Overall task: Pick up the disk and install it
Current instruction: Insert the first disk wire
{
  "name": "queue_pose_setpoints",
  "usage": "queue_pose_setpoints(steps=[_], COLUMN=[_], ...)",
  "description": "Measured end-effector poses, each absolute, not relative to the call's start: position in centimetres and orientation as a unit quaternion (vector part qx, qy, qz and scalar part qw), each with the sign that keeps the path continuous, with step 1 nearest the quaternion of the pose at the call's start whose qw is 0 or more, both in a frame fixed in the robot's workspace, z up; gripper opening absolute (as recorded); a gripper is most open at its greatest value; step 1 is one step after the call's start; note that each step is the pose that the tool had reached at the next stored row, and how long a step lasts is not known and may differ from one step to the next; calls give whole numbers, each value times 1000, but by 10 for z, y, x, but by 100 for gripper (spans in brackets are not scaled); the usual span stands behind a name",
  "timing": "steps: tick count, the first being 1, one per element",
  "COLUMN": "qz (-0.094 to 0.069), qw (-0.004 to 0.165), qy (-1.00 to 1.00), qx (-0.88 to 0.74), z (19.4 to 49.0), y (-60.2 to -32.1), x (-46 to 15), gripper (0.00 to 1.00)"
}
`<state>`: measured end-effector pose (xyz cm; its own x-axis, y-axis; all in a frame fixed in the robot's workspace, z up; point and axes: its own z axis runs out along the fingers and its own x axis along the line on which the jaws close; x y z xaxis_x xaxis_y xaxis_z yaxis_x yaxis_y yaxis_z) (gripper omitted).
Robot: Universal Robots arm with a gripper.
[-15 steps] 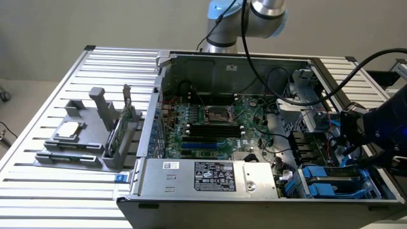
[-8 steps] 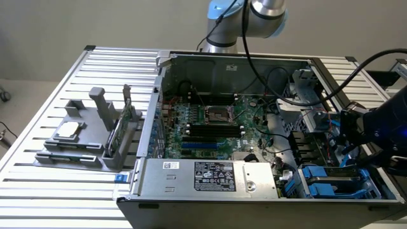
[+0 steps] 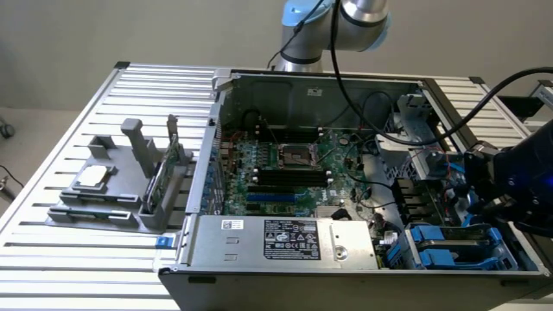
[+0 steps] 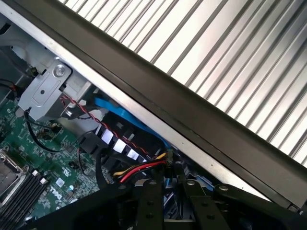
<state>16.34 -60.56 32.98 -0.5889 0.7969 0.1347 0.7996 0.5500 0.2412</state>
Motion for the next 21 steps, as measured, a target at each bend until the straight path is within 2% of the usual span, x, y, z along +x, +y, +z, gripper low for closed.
queue_pose_setpoints(steps=[5, 15, 21], qz=[-140, -135, -127], qw=[18, 31, 50], qy=[-879, -879, -876], qx=[-455, -457, -463], z=[330, 336, 337], y=[-606, -606, -606], x=[164, 160, 158], gripper=[18, 18, 18])
